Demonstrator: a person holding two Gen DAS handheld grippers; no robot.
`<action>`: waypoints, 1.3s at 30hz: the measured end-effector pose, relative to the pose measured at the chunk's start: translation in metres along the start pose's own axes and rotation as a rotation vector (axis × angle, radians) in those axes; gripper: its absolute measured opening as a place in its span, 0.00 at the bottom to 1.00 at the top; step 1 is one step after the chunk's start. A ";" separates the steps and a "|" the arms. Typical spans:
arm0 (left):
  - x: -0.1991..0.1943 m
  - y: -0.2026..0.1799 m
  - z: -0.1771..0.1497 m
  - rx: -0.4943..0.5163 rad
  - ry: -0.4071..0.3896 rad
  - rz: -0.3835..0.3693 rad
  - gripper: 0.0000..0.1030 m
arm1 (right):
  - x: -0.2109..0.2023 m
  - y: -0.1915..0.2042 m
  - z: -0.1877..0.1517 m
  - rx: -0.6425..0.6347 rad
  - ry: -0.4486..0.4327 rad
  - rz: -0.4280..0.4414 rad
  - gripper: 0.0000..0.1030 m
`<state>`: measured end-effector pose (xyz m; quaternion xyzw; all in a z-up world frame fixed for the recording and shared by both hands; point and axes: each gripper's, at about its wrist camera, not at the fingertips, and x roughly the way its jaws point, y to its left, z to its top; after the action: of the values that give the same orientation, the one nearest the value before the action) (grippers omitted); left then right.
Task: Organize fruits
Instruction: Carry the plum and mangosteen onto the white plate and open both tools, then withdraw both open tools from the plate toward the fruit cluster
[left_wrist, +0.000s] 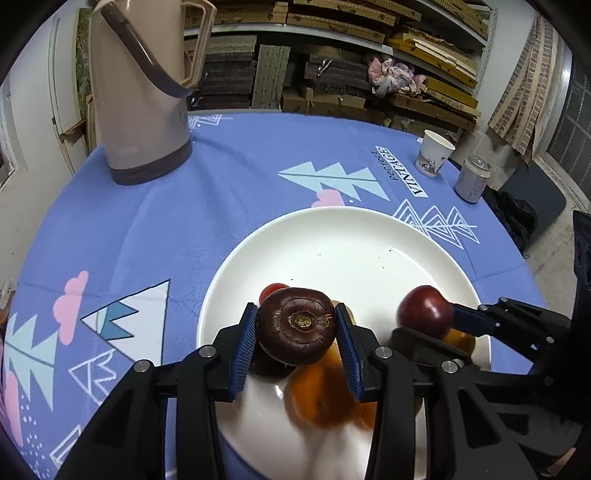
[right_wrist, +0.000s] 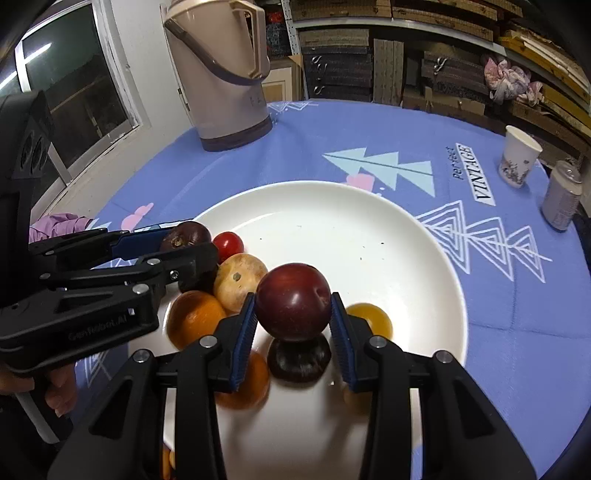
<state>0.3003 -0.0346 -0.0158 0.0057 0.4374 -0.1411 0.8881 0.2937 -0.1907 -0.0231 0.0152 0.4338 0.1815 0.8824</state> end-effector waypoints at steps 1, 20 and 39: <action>0.003 0.000 0.002 -0.002 0.003 0.000 0.41 | 0.003 -0.001 0.001 0.004 0.002 0.000 0.37; -0.040 -0.006 -0.028 0.006 -0.011 -0.008 0.78 | -0.064 -0.011 -0.039 0.067 -0.080 0.028 0.64; -0.110 0.003 -0.138 0.002 0.006 0.005 0.88 | -0.145 -0.005 -0.179 0.013 -0.095 -0.105 0.81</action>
<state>0.1302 0.0132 -0.0162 0.0080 0.4398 -0.1391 0.8872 0.0759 -0.2671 -0.0251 0.0069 0.3927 0.1312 0.9102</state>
